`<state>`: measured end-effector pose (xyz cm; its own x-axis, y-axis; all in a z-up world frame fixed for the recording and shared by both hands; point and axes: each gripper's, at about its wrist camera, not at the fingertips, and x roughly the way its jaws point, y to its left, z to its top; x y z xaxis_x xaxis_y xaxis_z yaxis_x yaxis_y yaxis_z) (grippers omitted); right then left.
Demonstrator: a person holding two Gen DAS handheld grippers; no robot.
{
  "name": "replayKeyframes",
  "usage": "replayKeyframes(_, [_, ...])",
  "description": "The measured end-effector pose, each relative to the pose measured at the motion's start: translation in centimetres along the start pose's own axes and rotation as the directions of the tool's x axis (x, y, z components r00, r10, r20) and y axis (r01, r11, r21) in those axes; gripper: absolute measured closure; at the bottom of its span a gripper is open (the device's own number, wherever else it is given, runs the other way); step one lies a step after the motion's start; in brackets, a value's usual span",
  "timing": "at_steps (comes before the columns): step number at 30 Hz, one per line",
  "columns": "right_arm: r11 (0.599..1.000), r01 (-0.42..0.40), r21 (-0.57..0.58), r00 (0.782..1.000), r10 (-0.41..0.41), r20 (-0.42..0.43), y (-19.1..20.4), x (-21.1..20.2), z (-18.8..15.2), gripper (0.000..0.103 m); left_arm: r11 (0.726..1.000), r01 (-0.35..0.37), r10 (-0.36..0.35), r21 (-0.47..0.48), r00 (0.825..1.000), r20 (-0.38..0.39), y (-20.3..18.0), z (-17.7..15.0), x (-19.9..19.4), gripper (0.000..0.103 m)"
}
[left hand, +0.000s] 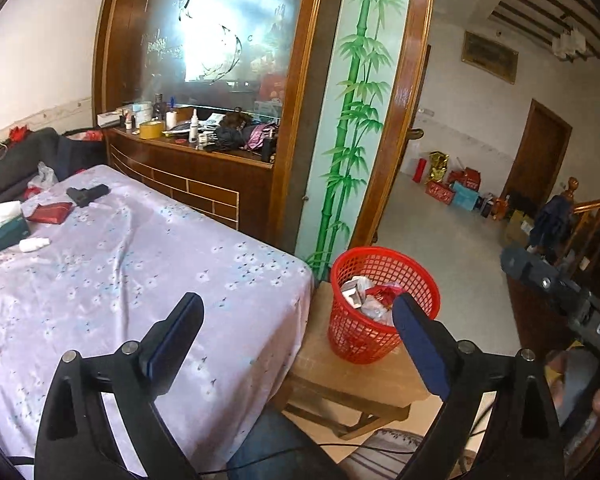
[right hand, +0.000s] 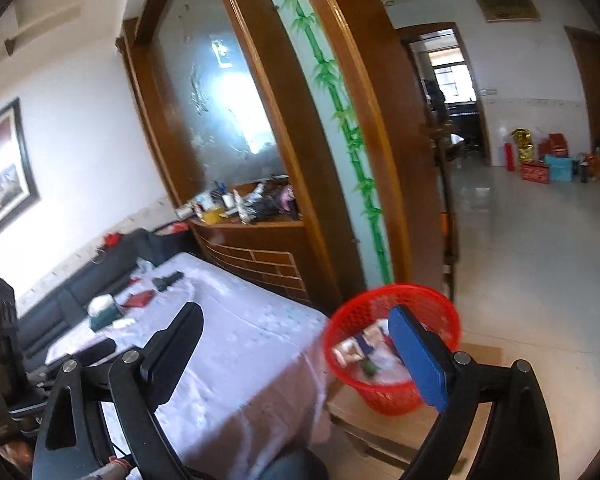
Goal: Collect trash
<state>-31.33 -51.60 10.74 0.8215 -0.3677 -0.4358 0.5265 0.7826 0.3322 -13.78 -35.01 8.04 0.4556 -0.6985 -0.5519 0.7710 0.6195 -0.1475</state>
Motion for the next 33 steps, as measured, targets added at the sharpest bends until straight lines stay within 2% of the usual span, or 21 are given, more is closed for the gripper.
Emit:
replayKeyframes(4, [0.993,0.101,-0.055,0.994,-0.103,-0.028,0.3,-1.4,-0.4,0.004,0.999,-0.038,0.038,0.02,0.999,0.007,-0.6,-0.1,-1.0,0.009])
replayKeyframes(7, [0.987,0.146,-0.071,0.989,-0.148,-0.022,0.0,-2.5,-0.5,0.001,0.998,-0.053,0.053,0.043,0.999,0.014,-1.2,-0.2,-1.7,0.009])
replayKeyframes(13, [0.985,0.166,-0.053,0.986,-0.167,-0.024,-1.2,-3.6,-0.6,0.001,0.997,-0.061,0.061,0.054,0.998,0.014,-1.7,-0.2,-2.2,0.009])
replayKeyframes(33, [0.984,0.174,-0.047,0.984,-0.175,-0.035,-1.2,-3.7,-0.8,0.001,0.995,-0.062,0.063,0.075,0.998,-0.014,-2.4,-0.3,-1.7,0.008])
